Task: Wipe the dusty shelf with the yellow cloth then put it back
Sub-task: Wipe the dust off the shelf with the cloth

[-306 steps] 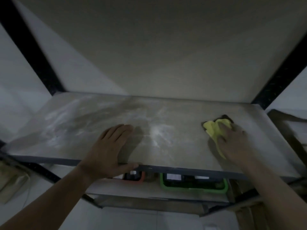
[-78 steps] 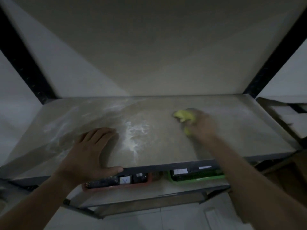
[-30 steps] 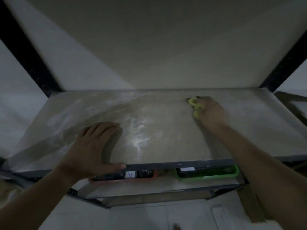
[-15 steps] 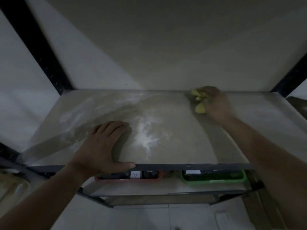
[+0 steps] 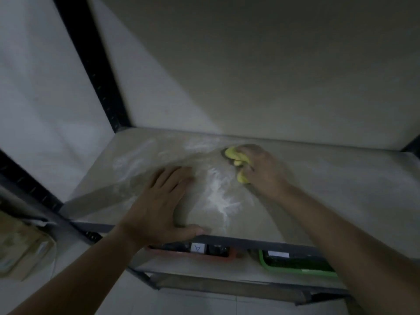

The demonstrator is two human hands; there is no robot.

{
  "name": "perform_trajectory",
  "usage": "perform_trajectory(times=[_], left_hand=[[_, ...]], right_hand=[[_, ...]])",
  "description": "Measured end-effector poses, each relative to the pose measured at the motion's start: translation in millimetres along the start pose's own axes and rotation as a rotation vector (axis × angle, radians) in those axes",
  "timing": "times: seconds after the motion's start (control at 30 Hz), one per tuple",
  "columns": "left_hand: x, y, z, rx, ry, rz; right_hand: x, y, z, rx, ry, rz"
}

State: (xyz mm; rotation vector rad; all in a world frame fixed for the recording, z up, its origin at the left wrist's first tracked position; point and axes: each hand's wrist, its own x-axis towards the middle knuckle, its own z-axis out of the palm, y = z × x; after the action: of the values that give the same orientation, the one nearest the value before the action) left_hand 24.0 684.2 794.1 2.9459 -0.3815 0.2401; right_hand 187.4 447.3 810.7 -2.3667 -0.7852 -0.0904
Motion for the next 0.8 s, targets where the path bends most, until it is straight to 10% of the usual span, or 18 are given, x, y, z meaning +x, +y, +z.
perform_trajectory(times=[0.3, 0.67, 0.8], left_hand=[[-60, -77, -28, -0.018, 0.111, -0.396], [-57, -85, -16, -0.03, 0.066, -0.346], [-56, -86, -13, -0.032, 0.058, -0.346]], right_hand=[[62, 40, -6, -0.322, 0.029, 0.329], [78, -81, 84, 0.015, -0.264, -0.245], [88, -55, 42, 0.108, -0.099, -0.098]])
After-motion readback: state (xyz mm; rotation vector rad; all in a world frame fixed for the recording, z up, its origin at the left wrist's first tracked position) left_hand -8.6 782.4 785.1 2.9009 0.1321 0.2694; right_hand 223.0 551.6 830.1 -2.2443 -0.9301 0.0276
